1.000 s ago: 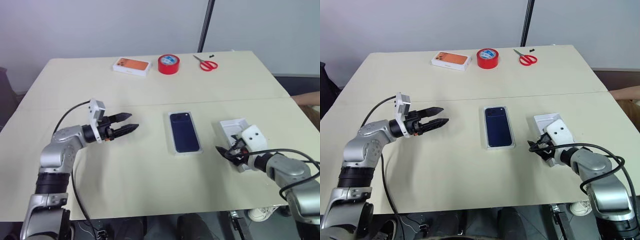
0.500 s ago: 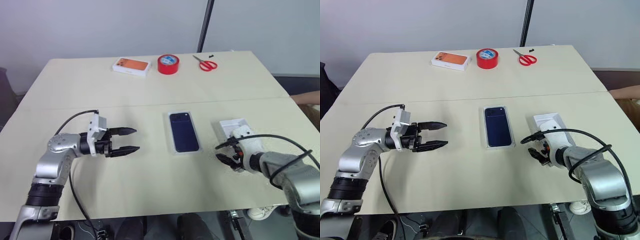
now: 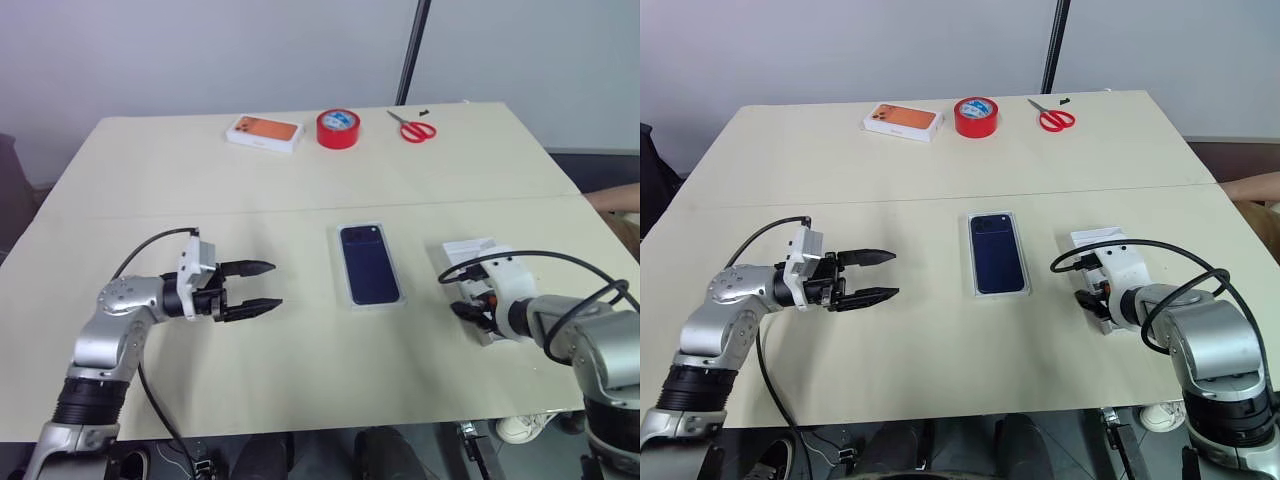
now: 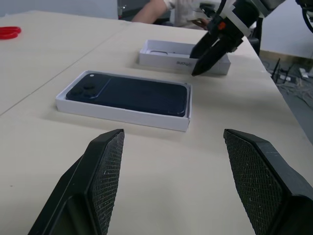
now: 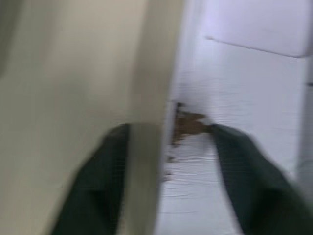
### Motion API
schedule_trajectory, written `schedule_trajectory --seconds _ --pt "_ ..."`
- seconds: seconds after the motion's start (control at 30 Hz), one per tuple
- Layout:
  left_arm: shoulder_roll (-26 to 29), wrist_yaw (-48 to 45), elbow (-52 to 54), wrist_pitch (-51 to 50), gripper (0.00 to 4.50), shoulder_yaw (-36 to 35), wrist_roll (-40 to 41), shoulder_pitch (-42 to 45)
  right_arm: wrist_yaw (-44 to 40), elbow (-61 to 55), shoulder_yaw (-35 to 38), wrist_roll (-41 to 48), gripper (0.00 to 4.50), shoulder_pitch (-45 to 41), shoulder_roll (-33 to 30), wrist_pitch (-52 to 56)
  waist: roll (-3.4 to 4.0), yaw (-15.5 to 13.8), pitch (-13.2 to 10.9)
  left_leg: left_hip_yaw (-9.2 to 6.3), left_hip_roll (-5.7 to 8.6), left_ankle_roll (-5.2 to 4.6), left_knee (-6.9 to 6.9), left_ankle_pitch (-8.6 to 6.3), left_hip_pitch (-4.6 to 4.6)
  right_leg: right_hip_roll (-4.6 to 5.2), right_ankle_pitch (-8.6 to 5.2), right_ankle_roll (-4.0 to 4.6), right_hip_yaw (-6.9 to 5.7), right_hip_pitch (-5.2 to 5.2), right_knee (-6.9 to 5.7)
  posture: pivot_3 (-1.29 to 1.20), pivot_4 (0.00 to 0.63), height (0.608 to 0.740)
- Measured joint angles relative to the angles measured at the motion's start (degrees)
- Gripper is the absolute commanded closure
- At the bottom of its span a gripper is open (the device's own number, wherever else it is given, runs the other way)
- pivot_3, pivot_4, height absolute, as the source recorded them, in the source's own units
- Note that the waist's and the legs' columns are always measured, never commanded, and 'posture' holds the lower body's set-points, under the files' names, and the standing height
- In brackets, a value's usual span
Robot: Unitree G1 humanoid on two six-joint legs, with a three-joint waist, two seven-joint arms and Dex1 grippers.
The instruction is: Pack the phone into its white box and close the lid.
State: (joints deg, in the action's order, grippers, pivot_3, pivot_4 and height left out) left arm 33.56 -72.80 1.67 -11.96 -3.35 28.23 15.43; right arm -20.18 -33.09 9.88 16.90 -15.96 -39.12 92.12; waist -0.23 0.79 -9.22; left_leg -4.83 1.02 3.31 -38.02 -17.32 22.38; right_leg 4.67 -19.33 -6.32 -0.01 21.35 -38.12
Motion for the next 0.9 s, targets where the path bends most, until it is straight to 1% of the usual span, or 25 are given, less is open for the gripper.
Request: schedule_trajectory --seconds 0.07,0.27,0.37,0.5,0.6,0.73,0.8,0.83,0.87,0.9 --pt "-0.2 0.79 1.08 -0.05 1.09 0.29 0.01 -0.16 0.96 0.08 -0.03 0.02 4.46 -0.48 0.95 0.01 0.0 0.03 0.0 0.0 -0.01 0.0 0.0 0.0 0.0 -0.01 0.0 0.0 0.0 0.0 0.0 0.0 0.15 0.74" --pt "-0.18 1.99 1.73 -0.25 1.09 0.33 0.01 -0.22 3.71 1.85 0.16 -0.7 4.46 -2.64 4.02 0.0 0.0 0.2 0.0 0.0 -0.01 0.0 0.0 0.0 -0.01 -0.02 0.0 0.0 0.0 0.01 -0.01 0.0 0.15 0.74" --pt "-0.28 3.05 1.38 -1.03 1.09 0.31 0.04 0.66 4.49 4.54 2.29 -0.87 4.46 -6.34 9.79 -0.83 0.04 0.46 -0.02 0.03 -0.04 0.01 0.01 0.01 -0.01 -0.07 0.0 0.0 0.02 0.07 -0.09 0.0 0.15 0.74" --pt "-0.93 5.67 0.27 -2.13 1.09 0.1 0.12 2.61 3.53 5.98 2.65 0.41 4.46 -12.99 14.48 -11.03 0.17 0.42 -0.1 0.04 -0.04 0.02 0.01 0.01 0.01 -0.07 0.0 0.0 0.03 0.11 -0.09 0.0 0.15 0.74" --pt "-1.67 7.44 -0.19 -3.92 1.09 -0.15 1.09 3.27 1.1 6.74 2.88 3.96 4.46 -17.55 20.4 -18.24 0.17 0.5 -0.1 0.03 -0.07 0.16 0.03 0.09 0.01 -0.09 0.0 0.0 0.02 0.11 -0.09 0.0 0.15 0.74" --pt "-2.26 9.33 -0.35 -5.54 1.09 -0.3 1.9 3.36 0.05 11.49 5.02 8.46 4.46 -20.55 27.23 -22.88 0.18 0.34 -0.11 0.03 -0.06 0.25 0.0 0.14 0.01 -0.05 0.0 0.0 0.02 0.1 -0.11 0.0 0.15 0.74" --pt "-2.34 10.33 -0.68 -6.08 1.09 -0.85 2.36 3.42 0.3 13.96 10.4 13.47 4.46 -22.18 32.79 -22.01 0.17 0.36 -0.1 0.02 -0.07 0.31 0.0 0.18 0.0 -0.05 0.0 0.0 0.02 0.1 -0.11 0.0 0.15 0.74" --pt "-2.34 11.01 -0.98 -6.31 1.09 -1.25 2.45 3.55 0.38 15.03 13.1 16.85 4.46 -22.55 35.65 -20.33 0.17 0.42 -0.1 0.02 -0.09 0.32 0.0 0.18 0.01 -0.06 0.0 0.0 0.02 0.1 -0.13 0.0 0.15 0.74" --pt "-2.36 11.33 -1.18 -6.46 1.09 -1.63 2.49 3.65 0.52 15.55 14.56 18.84 4.46 -22.58 37.19 -19.1 0.18 0.46 -0.11 0.02 -0.14 0.33 0.0 0.19 0.01 -0.07 0.0 0.0 0.02 0.11 -0.13 0.0 0.15 0.74" --pt "-2.31 11.87 -1.57 -6.78 1.09 -2.26 2.71 3.91 0.94 16.53 17.62 22.84 4.46 -22.65 39.97 -15.77 0.19 0.51 -0.11 0.02 -0.15 0.33 0.01 0.19 0.01 -0.08 0.0 0.0 0.02 0.12 -0.14 0.0 0.15 0.74"
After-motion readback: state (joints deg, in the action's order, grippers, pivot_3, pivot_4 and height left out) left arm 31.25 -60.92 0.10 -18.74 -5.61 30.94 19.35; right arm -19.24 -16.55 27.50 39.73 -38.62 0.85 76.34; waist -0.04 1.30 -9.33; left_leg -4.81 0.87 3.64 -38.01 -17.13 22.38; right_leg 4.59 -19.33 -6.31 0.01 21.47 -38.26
